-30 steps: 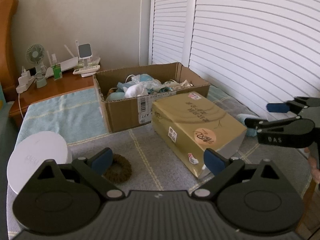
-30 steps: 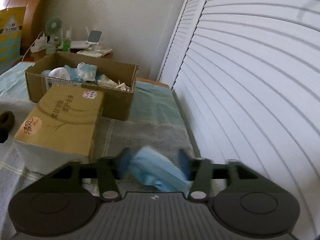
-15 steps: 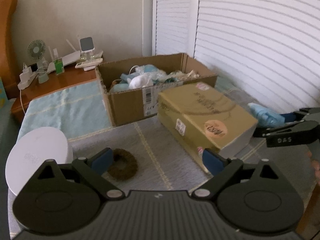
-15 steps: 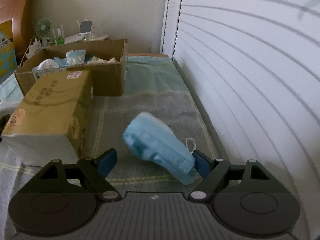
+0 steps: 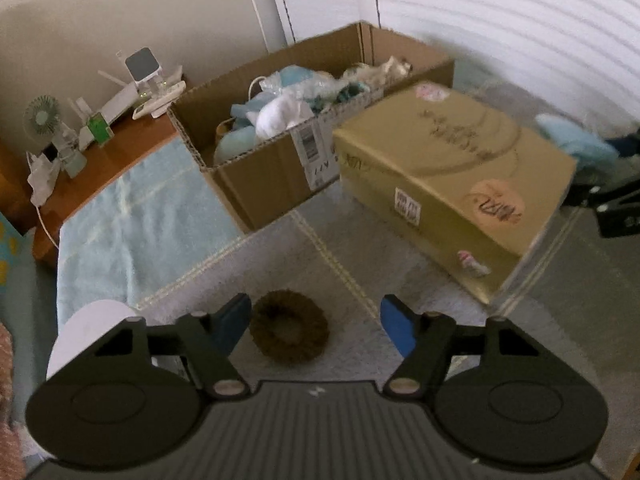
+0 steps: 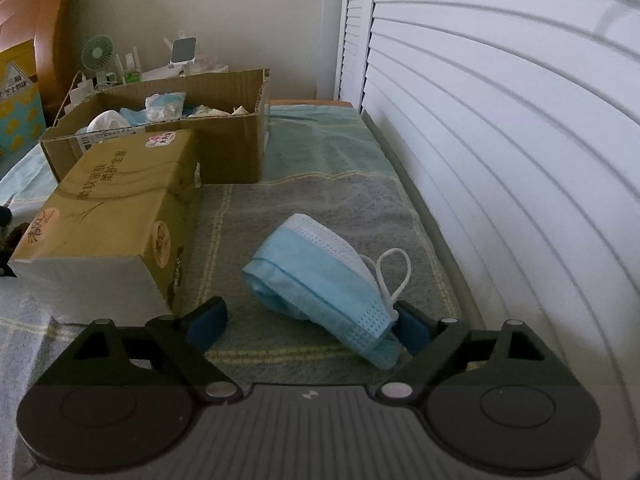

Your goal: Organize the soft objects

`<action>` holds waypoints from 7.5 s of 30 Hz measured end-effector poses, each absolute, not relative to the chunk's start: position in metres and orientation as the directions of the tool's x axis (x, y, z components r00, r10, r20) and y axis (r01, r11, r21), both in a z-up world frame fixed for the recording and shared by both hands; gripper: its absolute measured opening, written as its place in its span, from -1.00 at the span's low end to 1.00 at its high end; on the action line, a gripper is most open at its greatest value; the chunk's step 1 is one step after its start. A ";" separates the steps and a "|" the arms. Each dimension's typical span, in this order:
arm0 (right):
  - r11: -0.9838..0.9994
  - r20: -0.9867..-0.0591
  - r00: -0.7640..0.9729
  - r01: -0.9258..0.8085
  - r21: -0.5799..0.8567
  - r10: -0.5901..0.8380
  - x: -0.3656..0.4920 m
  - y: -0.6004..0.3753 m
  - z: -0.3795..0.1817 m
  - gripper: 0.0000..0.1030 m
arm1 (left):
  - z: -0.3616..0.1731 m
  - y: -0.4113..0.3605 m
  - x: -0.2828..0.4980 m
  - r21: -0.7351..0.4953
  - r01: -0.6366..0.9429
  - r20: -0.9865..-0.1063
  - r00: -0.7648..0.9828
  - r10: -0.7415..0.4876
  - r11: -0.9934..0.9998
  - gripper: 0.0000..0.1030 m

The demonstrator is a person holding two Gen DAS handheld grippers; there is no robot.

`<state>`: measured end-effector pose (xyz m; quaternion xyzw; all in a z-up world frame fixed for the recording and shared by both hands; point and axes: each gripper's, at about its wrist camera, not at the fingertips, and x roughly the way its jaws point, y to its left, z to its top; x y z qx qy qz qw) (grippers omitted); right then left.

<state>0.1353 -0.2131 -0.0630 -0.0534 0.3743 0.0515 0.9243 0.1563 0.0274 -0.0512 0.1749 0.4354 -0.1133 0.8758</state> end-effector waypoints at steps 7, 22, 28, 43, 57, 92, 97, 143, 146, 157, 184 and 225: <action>0.988 -0.696 0.715 -0.139 -0.060 0.059 0.135 -0.214 -0.063 0.80 | -0.051 0.021 0.159 0.192 0.400 -0.822 0.564 -0.076 0.896 0.38; 0.988 -0.693 0.717 -0.149 -0.052 0.072 0.134 -0.217 -0.064 0.82 | -0.045 0.030 0.192 0.284 0.692 -0.908 0.417 -0.047 0.663 0.40; 0.987 -0.694 0.716 -0.154 -0.051 0.076 0.135 -0.219 -0.064 0.82 | -0.047 0.037 0.202 0.189 0.731 -0.939 0.330 -0.097 0.656 0.40; 0.988 -0.691 0.720 -0.146 -0.057 0.066 0.138 -0.221 -0.062 0.55 | -0.048 0.060 0.228 -0.001 0.680 -0.960 0.204 -0.190 0.733 -0.28; 0.990 -0.653 0.755 -0.126 -0.056 0.059 0.126 -0.229 -0.035 0.07 | -0.005 0.054 0.195 0.009 0.671 -0.920 0.297 -0.257 0.742 -0.31; 0.935 -0.585 0.768 -0.352 -0.046 0.260 0.264 -0.138 0.016 0.95 | 0.033 0.058 0.182 0.008 0.602 -0.825 0.455 -0.334 0.799 -0.31; 0.940 -0.605 0.749 -0.340 -0.003 0.269 0.240 -0.154 0.014 1.00 | 0.034 0.056 0.192 0.011 0.594 -0.824 0.461 -0.329 0.805 -0.31; 0.988 -0.672 0.736 -0.147 -0.041 0.082 0.120 -0.169 0.065 1.00 | 0.061 0.021 0.111 0.103 0.061 -0.656 0.755 0.022 0.993 0.99; 0.987 -0.668 0.741 -0.149 -0.056 0.074 0.113 -0.167 0.069 1.00 | 0.064 0.022 0.104 0.071 0.038 -0.650 0.760 0.017 0.997 0.99; 0.987 -0.658 0.750 -0.145 -0.066 0.066 0.104 -0.164 0.077 1.00 | 0.073 0.022 0.092 0.052 -0.017 -0.641 0.767 0.046 0.999 0.99; 0.987 -0.655 0.753 -0.145 -0.064 0.068 0.102 -0.163 0.078 1.00 | 0.073 0.026 0.092 0.034 -0.036 -0.645 0.762 0.050 0.999 0.99; 0.989 -0.658 0.751 -0.134 -0.066 0.057 0.102 -0.168 0.074 1.00 | 0.072 0.020 0.092 0.023 -0.038 -0.655 0.755 0.044 0.999 0.99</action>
